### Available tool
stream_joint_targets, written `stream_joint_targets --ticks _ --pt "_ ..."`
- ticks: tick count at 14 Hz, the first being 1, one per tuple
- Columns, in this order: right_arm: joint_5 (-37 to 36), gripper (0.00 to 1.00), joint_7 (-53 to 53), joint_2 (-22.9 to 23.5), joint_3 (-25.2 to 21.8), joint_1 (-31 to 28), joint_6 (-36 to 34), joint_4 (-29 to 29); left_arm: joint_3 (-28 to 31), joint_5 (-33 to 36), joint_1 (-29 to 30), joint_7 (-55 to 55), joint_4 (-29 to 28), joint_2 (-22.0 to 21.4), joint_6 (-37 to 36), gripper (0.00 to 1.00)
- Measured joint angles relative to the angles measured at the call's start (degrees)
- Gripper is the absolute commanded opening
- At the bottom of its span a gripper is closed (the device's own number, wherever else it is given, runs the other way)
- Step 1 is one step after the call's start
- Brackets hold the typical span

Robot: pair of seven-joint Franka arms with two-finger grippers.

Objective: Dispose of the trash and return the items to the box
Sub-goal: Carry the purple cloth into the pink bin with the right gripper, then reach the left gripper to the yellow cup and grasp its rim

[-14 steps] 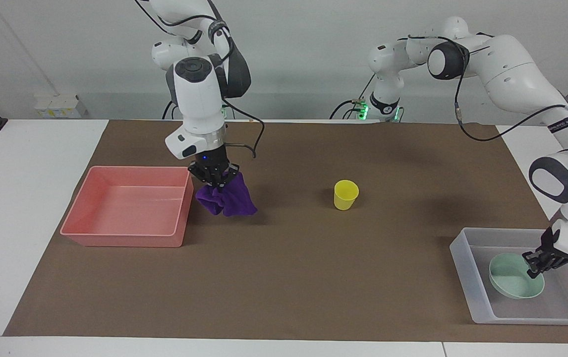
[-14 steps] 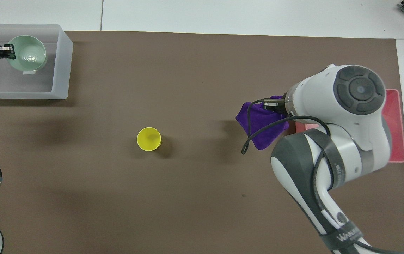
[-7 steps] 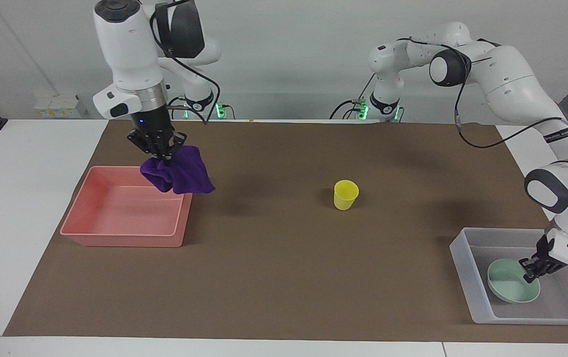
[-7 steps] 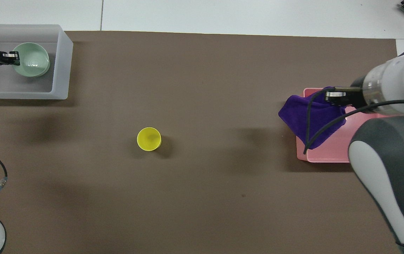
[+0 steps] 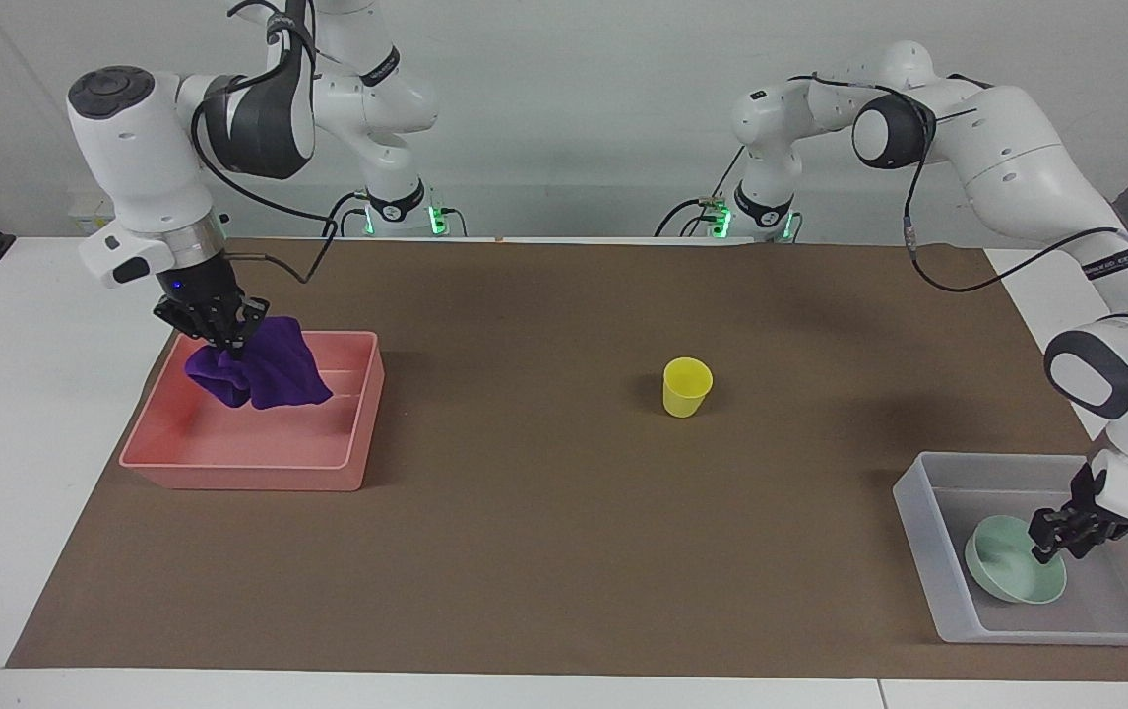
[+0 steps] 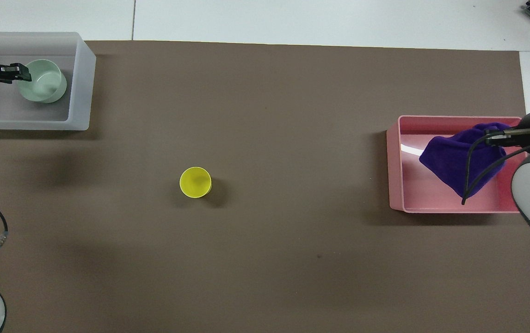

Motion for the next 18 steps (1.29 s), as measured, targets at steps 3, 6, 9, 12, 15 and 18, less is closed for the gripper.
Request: stream_joint_targets --ticks 3,6,9,12,15,18 --pt "0.0 0.00 0.0 0.4 0.0 -0.5 7.0 -5.8 -0.6 0.0 -1.1 0.1 -4.8 -6.6 -1.4 1.00" --pt "0.0 0.00 0.0 1.5 0.0 -1.3 11.9 -9.3 -1.0 0.0 -4.8 0.1 -16.9 -17.5 -1.8 1.00" --pt "0.0 0.00 0.0 3.0 0.0 -1.9 14.0 -10.2 -1.1 0.0 -10.9 -4.0 -29.5 -28.2 -2.5 1.00" --pt "0.1 0.00 0.4 5.7 0.0 -1.9 17.8 -11.3 -1.2 0.0 -18.3 -12.7 -39.6 -34.9 -2.5 1.00" --pt "0.1 0.23 1.6 7.4 0.1 -1.9 18.9 -11.7 -1.2 0.0 -25.2 -19.1 -46.1 -37.5 -1.5 1.00" --pt "0.1 0.92 2.1 7.5 0.1 -1.9 20.2 -12.9 -1.2 0.0 -29.5 -21.7 -52.9 -39.3 4.5 1.00"
